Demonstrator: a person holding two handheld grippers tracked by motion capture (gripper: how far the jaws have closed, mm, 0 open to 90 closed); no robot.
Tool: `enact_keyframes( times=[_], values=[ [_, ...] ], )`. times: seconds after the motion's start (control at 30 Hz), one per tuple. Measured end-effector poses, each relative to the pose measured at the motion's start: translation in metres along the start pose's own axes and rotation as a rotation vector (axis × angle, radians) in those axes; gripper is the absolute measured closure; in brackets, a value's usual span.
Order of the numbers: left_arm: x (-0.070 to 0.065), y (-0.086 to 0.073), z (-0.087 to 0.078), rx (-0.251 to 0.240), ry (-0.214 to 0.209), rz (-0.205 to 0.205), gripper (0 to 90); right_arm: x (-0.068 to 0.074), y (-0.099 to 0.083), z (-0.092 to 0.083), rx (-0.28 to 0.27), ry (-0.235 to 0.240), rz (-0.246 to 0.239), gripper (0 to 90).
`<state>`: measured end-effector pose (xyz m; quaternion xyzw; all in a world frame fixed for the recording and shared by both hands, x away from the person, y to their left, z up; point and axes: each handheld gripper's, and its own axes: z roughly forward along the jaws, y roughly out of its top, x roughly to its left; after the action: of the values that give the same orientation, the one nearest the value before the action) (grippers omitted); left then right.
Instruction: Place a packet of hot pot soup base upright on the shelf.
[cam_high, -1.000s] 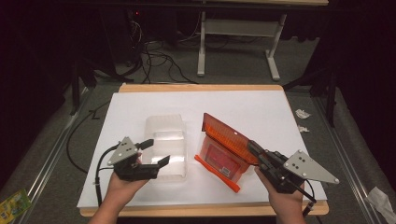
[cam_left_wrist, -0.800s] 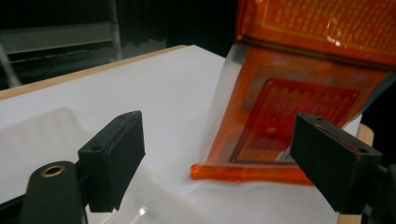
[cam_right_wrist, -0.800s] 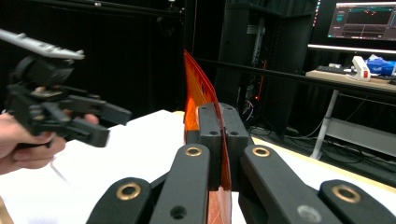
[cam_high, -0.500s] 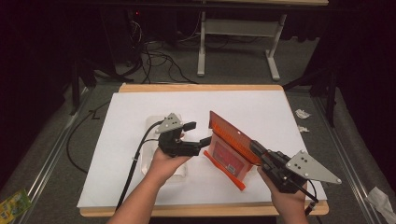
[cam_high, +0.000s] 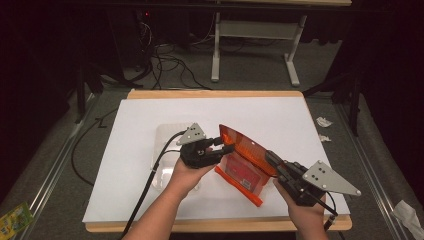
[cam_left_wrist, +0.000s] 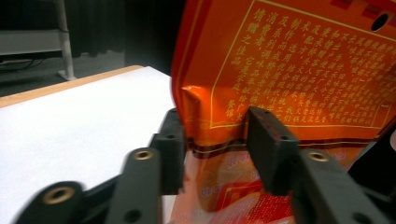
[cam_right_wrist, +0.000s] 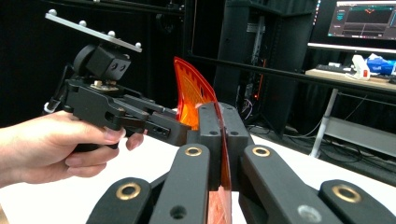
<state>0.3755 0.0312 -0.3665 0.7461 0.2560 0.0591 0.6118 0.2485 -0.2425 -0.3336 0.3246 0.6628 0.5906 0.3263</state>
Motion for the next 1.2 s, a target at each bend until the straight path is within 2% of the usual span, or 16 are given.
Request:
enact_keyframes(
  times=[0.1,0.2,0.4,0.47,0.57,0.6,0.63,0.67,0.7,0.8,0.83,0.87,0.9,1.03,1.07,1.2],
  values=[
    [-0.002,-0.001,0.000,0.005,0.027,0.020,82.7,-0.004,-0.002,-0.001,0.004,-0.012,0.014,90.0],
    [-0.003,-0.001,0.000,0.013,0.036,0.035,88.5,-0.007,-0.004,-0.001,0.006,-0.018,0.022,90.0],
    [-0.006,-0.003,0.003,0.020,0.049,0.057,90.0,-0.013,-0.007,-0.002,0.019,-0.031,0.032,90.0],
    [-0.007,-0.004,0.004,0.024,0.056,0.061,90.0,-0.016,-0.009,-0.002,0.027,-0.033,0.045,86.0],
    [-0.007,-0.007,0.007,0.037,0.066,0.068,90.0,-0.020,-0.011,-0.003,0.035,-0.023,0.070,71.6],
    [-0.007,-0.007,0.007,0.037,0.066,0.068,90.0,-0.020,-0.011,-0.003,0.035,-0.023,0.070,71.6],
    [-0.004,-0.007,0.008,0.036,0.072,0.051,90.0,-0.022,-0.013,-0.005,0.048,-0.022,0.077,61.4],
    [-0.004,-0.007,0.008,0.036,0.072,0.051,90.0,-0.022,-0.013,-0.005,0.048,-0.022,0.077,61.4],
    [-0.002,-0.008,0.009,0.046,0.081,0.047,90.0,-0.024,-0.016,-0.006,0.057,-0.018,0.085,51.4],
    [0.001,-0.009,0.009,0.049,0.086,0.036,90.0,-0.025,-0.019,-0.009,0.077,-0.005,0.101,44.8],
    [0.001,-0.009,0.009,0.047,0.083,0.033,90.0,-0.026,-0.025,-0.011,0.108,0.006,0.120,39.7],
    [0.001,-0.009,0.009,0.047,0.083,0.033,90.0,-0.026,-0.025,-0.011,0.108,0.006,0.120,39.7],
    [0.001,-0.009,0.009,0.049,0.086,0.035,90.0,-0.027,-0.034,-0.010,0.139,0.007,0.152,37.5],
    [0.001,-0.008,0.009,0.054,0.089,0.032,90.0,-0.029,-0.047,-0.005,0.191,0.006,0.176,37.4],
    [0.000,-0.008,0.009,0.059,0.094,0.040,90.0,-0.030,-0.058,0.000,0.224,0.019,0.193,38.6],
    [0.000,-0.007,0.009,0.066,0.093,0.053,89.5,-0.028,-0.073,0.009,0.271,0.051,0.198,41.2]
  ],
)
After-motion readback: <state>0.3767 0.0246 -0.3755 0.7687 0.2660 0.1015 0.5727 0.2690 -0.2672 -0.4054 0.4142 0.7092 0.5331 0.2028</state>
